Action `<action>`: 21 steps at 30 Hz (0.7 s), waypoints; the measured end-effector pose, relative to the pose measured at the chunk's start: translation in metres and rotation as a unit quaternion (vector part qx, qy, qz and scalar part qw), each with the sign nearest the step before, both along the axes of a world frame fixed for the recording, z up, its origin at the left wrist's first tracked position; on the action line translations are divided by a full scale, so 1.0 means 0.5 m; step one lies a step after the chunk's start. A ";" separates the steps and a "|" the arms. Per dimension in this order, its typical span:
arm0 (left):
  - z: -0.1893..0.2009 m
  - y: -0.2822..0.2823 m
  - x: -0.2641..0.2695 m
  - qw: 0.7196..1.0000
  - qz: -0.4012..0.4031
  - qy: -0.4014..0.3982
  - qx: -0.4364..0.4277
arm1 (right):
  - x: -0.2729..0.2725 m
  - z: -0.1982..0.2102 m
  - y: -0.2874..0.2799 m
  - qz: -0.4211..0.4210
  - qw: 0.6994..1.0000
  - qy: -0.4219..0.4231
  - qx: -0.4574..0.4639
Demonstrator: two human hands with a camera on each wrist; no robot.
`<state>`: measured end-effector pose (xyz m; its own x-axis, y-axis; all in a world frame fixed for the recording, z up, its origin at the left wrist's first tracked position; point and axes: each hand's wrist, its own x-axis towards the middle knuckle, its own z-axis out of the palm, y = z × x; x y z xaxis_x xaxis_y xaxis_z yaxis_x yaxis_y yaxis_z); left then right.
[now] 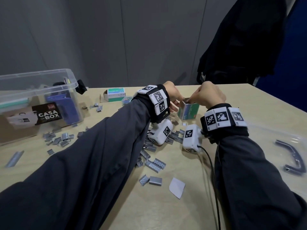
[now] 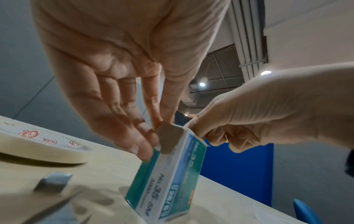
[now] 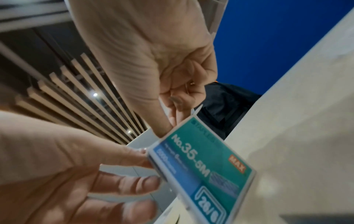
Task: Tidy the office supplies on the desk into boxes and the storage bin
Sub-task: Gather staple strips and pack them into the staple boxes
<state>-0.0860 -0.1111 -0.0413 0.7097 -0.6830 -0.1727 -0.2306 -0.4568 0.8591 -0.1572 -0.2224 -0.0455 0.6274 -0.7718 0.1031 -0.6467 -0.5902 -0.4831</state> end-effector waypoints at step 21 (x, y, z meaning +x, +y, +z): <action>0.010 0.013 0.004 1.000 -0.012 -0.016 0.021 | -0.008 0.026 0.029 0.067 0.962 0.176 -0.199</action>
<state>-0.0839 -0.1045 -0.0363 0.6987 -0.6928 -0.1786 -0.2688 -0.4856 0.8318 -0.1610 -0.2079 -0.0323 0.7689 -0.6249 0.1352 -0.6339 -0.7727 0.0332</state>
